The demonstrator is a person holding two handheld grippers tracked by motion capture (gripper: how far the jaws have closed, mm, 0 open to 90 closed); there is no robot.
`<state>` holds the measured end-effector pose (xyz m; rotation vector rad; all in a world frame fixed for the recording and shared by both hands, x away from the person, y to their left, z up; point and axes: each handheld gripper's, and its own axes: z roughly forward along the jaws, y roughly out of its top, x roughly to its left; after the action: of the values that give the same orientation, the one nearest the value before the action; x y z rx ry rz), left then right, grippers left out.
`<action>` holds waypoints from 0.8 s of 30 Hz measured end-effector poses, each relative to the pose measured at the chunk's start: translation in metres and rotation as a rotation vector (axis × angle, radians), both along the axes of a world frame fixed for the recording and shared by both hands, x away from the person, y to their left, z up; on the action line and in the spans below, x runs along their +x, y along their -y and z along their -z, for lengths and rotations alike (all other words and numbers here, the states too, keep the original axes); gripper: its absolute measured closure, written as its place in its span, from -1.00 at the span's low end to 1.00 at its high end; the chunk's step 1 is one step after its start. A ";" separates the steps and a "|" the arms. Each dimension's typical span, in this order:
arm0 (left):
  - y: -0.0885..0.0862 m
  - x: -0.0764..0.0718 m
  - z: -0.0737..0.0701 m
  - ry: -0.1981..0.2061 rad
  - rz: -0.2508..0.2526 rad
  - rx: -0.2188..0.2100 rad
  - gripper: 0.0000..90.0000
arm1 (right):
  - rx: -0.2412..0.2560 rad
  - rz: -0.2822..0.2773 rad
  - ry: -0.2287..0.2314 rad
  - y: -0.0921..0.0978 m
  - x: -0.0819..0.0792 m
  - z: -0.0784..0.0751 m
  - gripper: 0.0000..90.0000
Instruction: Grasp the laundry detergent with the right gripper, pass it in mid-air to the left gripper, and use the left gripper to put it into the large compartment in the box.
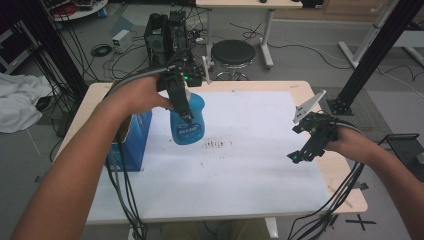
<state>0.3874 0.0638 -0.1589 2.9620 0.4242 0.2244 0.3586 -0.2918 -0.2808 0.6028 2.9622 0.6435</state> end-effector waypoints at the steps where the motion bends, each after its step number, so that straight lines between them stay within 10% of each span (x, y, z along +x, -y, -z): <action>1: -0.004 0.001 -0.003 -0.004 -0.013 -0.007 -0.17 | -0.006 -0.002 -0.012 0.002 0.000 -0.001 -0.98; 6: -0.024 0.003 -0.020 0.000 -0.110 -0.077 -0.17 | -0.009 0.054 0.006 0.010 0.001 -0.002 -0.98; 24: -0.086 -0.003 -0.062 0.022 -0.263 -0.096 -0.17 | -0.011 -0.010 -0.004 0.008 -0.005 -0.011 -0.98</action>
<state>0.3847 0.1499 -0.0966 2.8005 0.7990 0.2569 0.3536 -0.3003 -0.2694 0.5899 2.9724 0.6265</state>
